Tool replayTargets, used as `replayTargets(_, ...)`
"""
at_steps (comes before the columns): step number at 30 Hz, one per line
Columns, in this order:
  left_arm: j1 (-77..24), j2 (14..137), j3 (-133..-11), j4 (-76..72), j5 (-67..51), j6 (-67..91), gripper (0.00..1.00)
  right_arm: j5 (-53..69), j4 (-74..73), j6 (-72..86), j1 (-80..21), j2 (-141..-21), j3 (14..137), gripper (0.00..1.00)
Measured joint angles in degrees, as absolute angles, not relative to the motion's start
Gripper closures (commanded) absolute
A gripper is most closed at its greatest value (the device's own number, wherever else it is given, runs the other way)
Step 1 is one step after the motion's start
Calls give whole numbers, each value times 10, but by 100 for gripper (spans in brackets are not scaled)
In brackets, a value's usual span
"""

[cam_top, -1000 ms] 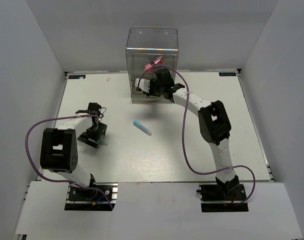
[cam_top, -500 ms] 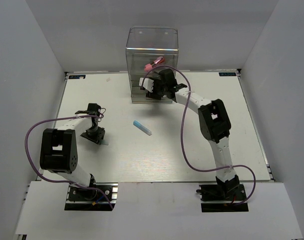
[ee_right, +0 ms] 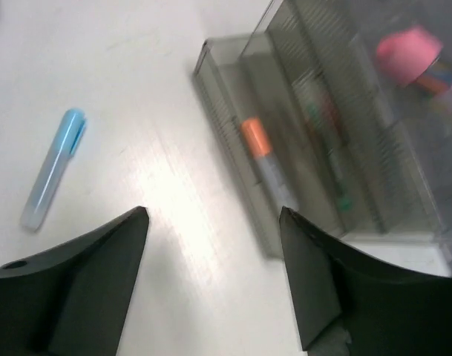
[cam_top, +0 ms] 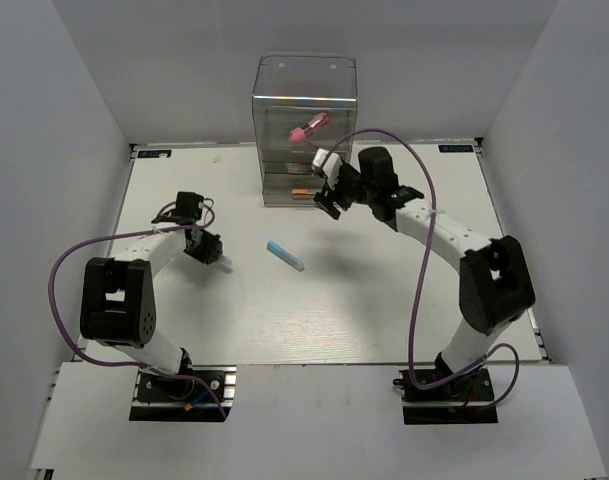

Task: Sort the stationery into containers
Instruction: Pick up the pen from the center of the board, then place the pen in the drawer.

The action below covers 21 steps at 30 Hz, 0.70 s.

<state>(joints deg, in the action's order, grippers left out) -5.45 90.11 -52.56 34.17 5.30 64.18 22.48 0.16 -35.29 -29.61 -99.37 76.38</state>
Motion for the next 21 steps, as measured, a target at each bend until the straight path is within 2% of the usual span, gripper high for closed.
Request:
replayTargets(3,-60,902,-566,294,8,623,100,229,22,-321,-290,-953,678,51)
replayTargets(4,-63,906,-585,279,-7,619,100,229,22,-310,-288,-947,650,71)
replayTargets(7,-75,929,-652,243,-43,617,100,229,17,-282,-281,-944,590,90)
replayTargets(12,-105,992,-742,187,-87,650,100,224,10,-256,-274,-927,544,90)
replayTargets(21,-186,1094,-854,183,-105,764,100,209,34,-229,-266,-890,541,86)
